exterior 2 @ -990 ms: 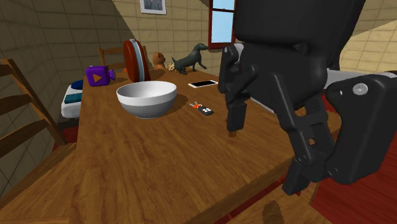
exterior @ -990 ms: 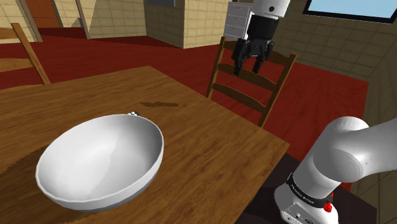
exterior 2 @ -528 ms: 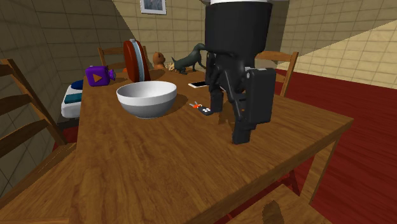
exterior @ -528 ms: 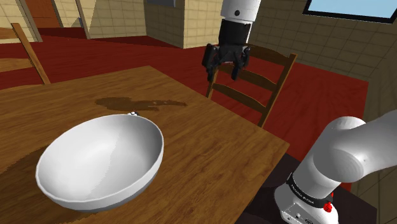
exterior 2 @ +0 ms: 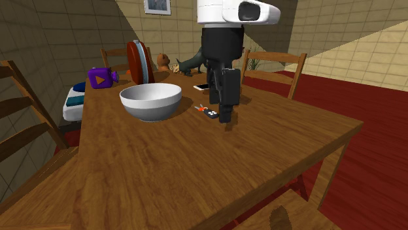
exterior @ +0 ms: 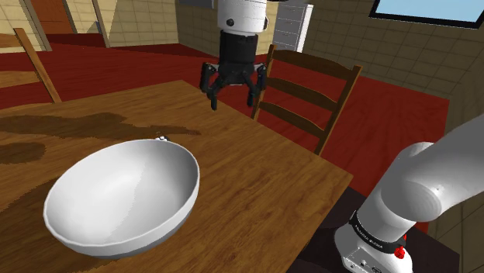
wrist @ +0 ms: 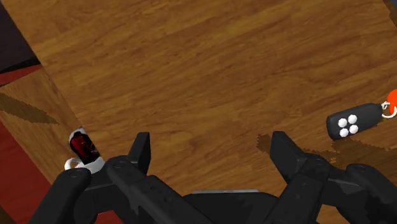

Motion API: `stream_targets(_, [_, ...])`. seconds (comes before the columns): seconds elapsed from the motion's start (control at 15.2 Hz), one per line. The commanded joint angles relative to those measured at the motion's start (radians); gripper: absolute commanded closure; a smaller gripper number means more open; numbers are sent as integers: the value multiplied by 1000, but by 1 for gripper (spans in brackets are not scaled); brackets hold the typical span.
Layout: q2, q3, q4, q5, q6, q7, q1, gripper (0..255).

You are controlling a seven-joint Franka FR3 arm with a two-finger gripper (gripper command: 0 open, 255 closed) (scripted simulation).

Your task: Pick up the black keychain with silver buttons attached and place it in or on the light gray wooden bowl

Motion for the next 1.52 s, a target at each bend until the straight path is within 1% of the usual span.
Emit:
stream_targets(0.0, [79,55,62,-20,15,87,-7,0])
stream_targets(0.26, [253,149,198,-100,28,255,-12,0])
stream_targets(0.46, [405,205,320,-191,21,390,7,0])
stream_targets(0.59, [514,228,413,-261,5,478,38,0])
stream_targets(0.79, [674,231,569,-363,-37,592,114,0])
stream_targets(1.25, [669,224,469,-361,59,593,107,0])
stream_targets(1.45, [669,223,462,-361,67,593,107,0])
